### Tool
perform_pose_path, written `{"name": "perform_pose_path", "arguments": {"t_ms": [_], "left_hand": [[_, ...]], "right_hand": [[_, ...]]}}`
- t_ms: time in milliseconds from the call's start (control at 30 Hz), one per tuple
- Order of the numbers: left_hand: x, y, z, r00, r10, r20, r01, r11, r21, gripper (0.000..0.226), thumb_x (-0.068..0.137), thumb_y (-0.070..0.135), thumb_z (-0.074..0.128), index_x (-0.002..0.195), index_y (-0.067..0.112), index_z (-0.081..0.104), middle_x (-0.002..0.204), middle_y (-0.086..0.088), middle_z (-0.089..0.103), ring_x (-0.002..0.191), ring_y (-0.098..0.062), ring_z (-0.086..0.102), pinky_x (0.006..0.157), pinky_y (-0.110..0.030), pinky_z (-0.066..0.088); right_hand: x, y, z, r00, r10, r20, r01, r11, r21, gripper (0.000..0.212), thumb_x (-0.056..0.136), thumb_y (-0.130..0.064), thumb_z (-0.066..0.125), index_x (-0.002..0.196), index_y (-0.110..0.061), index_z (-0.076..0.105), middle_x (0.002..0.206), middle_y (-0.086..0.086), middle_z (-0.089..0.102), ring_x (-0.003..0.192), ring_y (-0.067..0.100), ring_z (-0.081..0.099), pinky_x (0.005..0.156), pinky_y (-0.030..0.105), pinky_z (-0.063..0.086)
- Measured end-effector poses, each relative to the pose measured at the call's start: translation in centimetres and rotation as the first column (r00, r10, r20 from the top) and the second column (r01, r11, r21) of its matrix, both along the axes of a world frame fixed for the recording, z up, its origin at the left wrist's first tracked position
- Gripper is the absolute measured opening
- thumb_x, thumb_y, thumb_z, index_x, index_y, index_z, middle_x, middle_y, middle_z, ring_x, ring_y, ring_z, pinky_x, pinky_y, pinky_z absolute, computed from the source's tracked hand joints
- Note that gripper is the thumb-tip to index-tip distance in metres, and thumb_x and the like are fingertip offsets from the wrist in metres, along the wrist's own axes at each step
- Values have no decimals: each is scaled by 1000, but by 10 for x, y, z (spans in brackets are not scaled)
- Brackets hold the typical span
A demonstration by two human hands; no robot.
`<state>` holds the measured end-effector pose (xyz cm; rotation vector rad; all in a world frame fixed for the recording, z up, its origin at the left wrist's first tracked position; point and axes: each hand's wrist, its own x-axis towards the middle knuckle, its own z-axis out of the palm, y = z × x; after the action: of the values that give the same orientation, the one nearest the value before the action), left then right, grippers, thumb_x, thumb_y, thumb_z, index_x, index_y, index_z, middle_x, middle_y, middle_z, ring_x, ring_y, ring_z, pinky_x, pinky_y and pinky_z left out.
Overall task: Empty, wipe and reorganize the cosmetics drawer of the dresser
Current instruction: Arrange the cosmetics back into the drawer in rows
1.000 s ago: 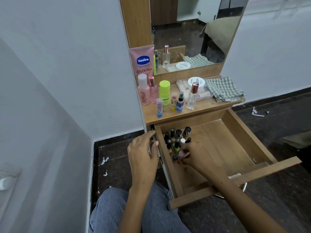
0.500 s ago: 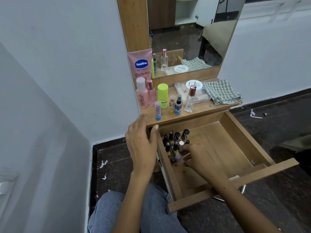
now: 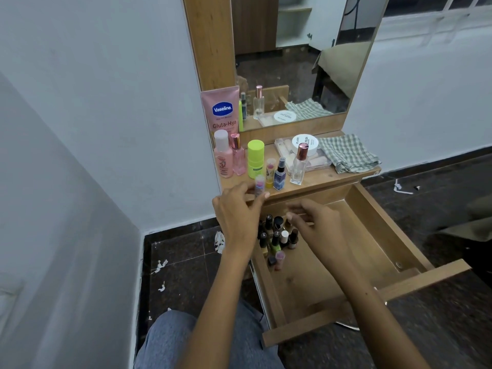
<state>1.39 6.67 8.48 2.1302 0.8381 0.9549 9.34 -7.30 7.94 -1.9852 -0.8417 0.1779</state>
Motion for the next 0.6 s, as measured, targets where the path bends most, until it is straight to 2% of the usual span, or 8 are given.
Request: {"name": "perform_pose_path", "arguments": {"t_ms": [67,133,267,333,433,467,533,600], "left_hand": [[-10,-14,-1,992,-104,73,107,993,-43,24,79,42,72,97,27,72,87,16,71,81,1,64,79,-38,52],[-18,-28,-3,980,-162,117,173,981,-84,20,79,38,73,95,26,73,85,17,71,80,3,65,75,-35,55],[-28,-48,-4,959,-258,116,272,954,-126,19,81,35,72,97,26,73,82,15,72,77,2,66,72,-30,55],[-34,-51,-7,952,-297,71,304,944,-128,25,81,43,68,102,30,71,83,16,71,77,1,64,75,-25,53],[-44,-45,-16,955,-270,-123,269,963,-23,39,80,47,68,113,27,69,99,15,68,93,-2,58,84,-26,40],[-47,-43,-18,943,-255,-215,267,963,26,39,80,46,69,114,27,68,105,13,68,100,-6,56,85,-26,33],[-52,-41,-20,893,-240,-380,294,952,90,37,82,42,67,117,29,66,114,12,65,109,-9,51,83,-23,21],[-54,-43,-19,850,-228,-475,325,936,133,33,83,38,66,115,29,67,114,12,66,109,-10,50,80,-24,17]], "right_hand": [[-1,2,0,996,63,67,-61,998,-33,33,79,-13,73,109,-27,68,94,-13,72,86,0,66,71,27,57],[-3,2,-2,981,122,153,-111,991,-80,38,75,-17,75,110,-29,66,95,-13,71,85,4,66,70,29,56],[-6,-5,-5,971,135,197,-123,990,-72,20,81,-21,70,101,-22,69,87,-8,72,80,6,67,67,30,57],[-5,-11,-7,970,148,193,-128,986,-110,16,81,-21,71,97,-18,70,86,-5,72,81,7,67,69,28,56],[-1,-21,-10,990,103,101,-81,976,-204,6,83,-23,71,83,-17,70,82,-5,72,79,4,66,70,14,50],[1,-24,-14,995,81,61,-63,965,-253,10,84,-23,70,77,-15,69,80,-3,73,78,6,67,70,17,51],[2,-26,-25,997,77,26,-63,932,-356,17,85,-22,67,72,-12,68,76,2,72,76,16,69,72,31,55],[0,-24,-32,996,87,3,-76,891,-448,11,83,-22,68,76,-13,69,78,5,71,77,24,68,73,39,55]]}}
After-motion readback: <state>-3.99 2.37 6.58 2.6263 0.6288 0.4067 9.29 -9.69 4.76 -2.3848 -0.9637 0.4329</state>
